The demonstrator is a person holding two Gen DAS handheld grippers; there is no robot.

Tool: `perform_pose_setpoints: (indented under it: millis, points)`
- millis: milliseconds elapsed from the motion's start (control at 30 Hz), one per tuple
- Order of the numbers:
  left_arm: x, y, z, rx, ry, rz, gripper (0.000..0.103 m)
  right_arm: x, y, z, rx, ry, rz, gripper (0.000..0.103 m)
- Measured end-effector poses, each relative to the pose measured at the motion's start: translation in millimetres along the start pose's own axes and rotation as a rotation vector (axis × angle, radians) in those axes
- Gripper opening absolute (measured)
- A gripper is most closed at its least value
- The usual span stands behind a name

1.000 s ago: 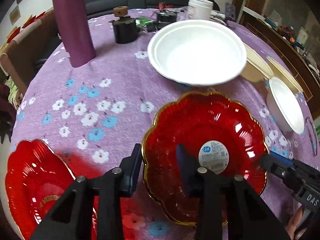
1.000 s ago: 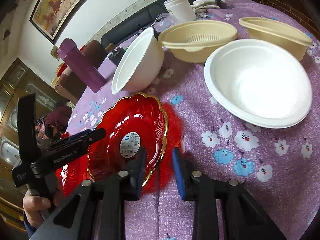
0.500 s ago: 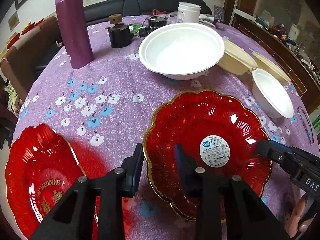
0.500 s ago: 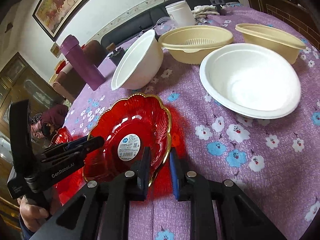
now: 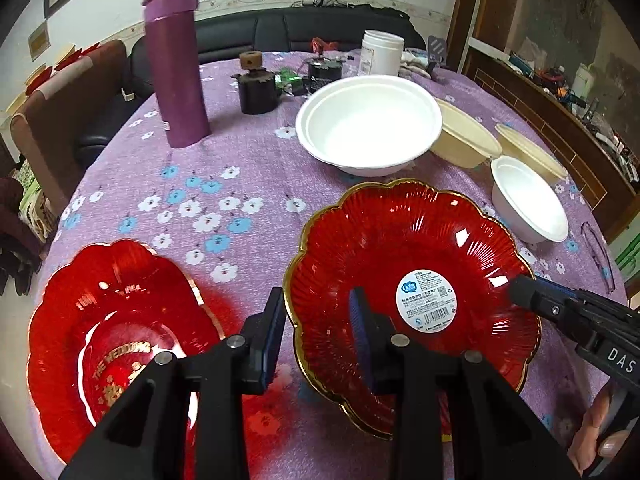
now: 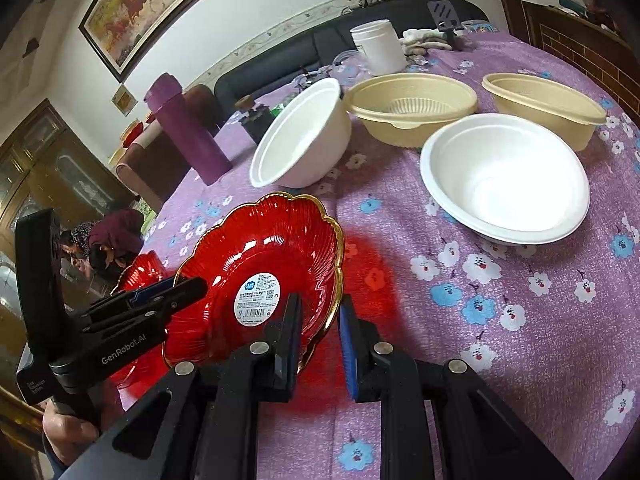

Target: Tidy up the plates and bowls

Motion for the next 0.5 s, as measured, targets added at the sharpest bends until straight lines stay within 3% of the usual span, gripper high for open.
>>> perform_pose_setpoints:
  millis: [200,500]
  points:
    - [-28,2,-26,0.045,-0.005,-0.047,0.031,-25,-3,1,-0.010,-0.030,-0.040,0.020]
    - [-98,15,-62,0.097,-0.072,-0.145,0.033,-98,-5,17,-0.042,-0.087,-0.174,0.020]
Point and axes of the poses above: each gripper's, at about its wrist camera, not at the fingertips, and z roughly the way its jaws point, x to its right, y to its underside, the point moved 9 cm from there along z, roughly the way its jaws point, and after that the axes turned 5 degrees about -z, right-handed, at the moved point
